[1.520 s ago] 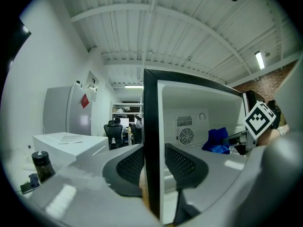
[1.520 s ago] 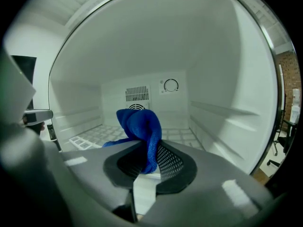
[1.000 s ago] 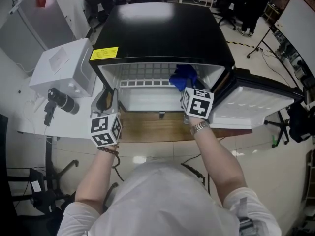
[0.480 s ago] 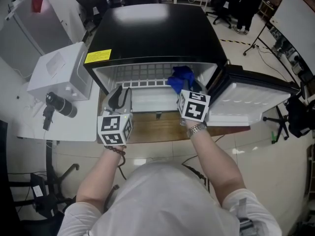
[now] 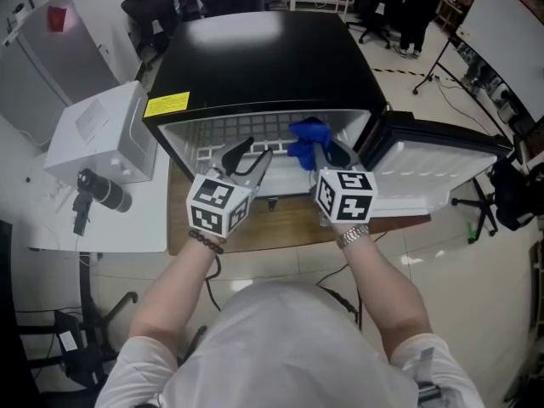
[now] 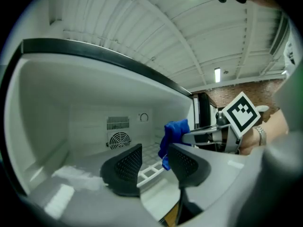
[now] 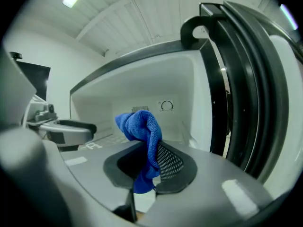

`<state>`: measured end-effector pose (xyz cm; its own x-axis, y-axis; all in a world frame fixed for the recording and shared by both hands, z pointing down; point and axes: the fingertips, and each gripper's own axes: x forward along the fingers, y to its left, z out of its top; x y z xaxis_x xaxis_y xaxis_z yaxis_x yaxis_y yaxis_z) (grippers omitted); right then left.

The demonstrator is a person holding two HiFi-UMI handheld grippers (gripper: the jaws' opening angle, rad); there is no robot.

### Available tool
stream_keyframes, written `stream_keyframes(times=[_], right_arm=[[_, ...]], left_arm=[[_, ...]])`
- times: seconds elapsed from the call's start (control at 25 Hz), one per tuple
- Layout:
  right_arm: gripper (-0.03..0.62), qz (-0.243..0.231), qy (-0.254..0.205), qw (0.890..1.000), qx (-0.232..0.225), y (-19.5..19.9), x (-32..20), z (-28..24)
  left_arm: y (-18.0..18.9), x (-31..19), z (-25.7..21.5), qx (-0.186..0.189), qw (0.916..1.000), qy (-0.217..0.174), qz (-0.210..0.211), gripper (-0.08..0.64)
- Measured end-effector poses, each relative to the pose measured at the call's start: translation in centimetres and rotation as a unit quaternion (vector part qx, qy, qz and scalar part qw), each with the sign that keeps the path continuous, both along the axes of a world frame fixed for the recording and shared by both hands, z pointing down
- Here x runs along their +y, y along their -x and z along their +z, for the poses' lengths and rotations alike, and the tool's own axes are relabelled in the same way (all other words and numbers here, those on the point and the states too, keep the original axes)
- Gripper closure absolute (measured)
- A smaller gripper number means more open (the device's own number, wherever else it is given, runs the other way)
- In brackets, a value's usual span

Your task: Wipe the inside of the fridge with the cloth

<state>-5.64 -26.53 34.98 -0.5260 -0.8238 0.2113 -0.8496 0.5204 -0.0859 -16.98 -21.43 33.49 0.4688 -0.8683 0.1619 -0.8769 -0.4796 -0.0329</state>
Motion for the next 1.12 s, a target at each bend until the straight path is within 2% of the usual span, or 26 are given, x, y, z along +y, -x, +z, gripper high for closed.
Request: stream_keyframes(times=[0.16,0.32,0.52,0.64,0.76,0.84,0.96,1.12], right_arm=[[0.537,-0.061,-0.009,0.998,-0.003,0.4,1.9,-1.0],[0.537,-0.136,-0.014,0.991,-0.009,0.7,4.1,-1.9],[0.537,-0.222,-0.012,0.975,-0.017,0.8,6.8,-2.4],[0.537,-0.257,-0.005,0.966,-0.022,0.6,8.0,-2.2],[0.537,-0.277,0.001,0.961,-0.022,0.2,8.5,-2.0],[0.537,-0.287,0.003,0.958,-0.02,-0.2,8.6,-2.0],[0.537,-0.292,0.002,0.956,-0.012,-0.7,8.6,-2.0],[0.535,-0.284,-0.003,0.959,0.004,-1.1,8.5,-1.7]], left_arm=[[-2.6,-0.1,-0.8,-0.004,0.9961,-0.008,0.088,0.361],[-5.0,0.8,-1.4,-0.01,0.9858,-0.015,0.167,0.333],[-7.7,2.0,-1.4,-0.015,0.9726,-0.011,0.232,0.319],[-9.2,3.0,-1.0,-0.01,0.9641,-0.001,0.265,0.321],[-10.3,3.7,-0.7,0.002,0.9587,0.009,0.284,0.348],[-10.8,3.8,-0.6,0.008,0.9588,0.01,0.284,0.381],[-11.3,3.6,-0.5,0.009,0.9622,0.006,0.272,0.437],[-11.6,3.2,-0.3,0.003,0.9697,0.002,0.244,0.47]])
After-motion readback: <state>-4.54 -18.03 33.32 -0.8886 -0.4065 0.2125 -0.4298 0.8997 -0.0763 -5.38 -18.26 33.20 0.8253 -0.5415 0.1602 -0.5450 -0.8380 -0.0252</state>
